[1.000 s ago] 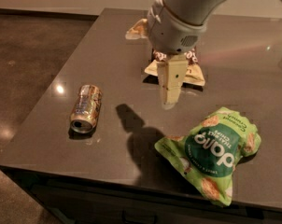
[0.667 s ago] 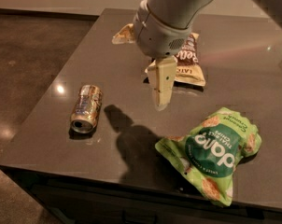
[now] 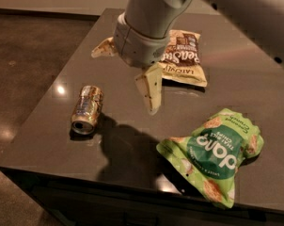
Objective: Place orange can upright
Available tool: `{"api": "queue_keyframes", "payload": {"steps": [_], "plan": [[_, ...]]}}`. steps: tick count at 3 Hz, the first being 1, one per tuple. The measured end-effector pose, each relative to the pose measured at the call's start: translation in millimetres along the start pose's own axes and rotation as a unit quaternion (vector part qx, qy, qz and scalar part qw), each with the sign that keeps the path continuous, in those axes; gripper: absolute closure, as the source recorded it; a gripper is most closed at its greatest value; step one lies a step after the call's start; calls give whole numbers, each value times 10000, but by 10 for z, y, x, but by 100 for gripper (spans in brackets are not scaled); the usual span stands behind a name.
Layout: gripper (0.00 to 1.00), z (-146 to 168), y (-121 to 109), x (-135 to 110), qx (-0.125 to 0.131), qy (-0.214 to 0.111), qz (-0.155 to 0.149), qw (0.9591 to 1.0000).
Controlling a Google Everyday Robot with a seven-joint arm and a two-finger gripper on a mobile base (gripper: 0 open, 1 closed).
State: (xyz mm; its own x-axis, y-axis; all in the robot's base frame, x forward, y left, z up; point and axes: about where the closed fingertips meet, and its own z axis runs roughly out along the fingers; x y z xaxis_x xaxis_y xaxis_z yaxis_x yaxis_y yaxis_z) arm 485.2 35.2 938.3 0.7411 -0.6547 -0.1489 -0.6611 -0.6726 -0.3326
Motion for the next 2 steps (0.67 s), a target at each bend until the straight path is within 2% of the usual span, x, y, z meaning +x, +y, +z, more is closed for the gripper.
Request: {"api": "queue_keyframes", "payload": {"steps": [1,2], "plan": [[0,214,-79,-93,-228,19,-558,9982],[0,360,-120,-143,-375,39,-843,9957]]}}
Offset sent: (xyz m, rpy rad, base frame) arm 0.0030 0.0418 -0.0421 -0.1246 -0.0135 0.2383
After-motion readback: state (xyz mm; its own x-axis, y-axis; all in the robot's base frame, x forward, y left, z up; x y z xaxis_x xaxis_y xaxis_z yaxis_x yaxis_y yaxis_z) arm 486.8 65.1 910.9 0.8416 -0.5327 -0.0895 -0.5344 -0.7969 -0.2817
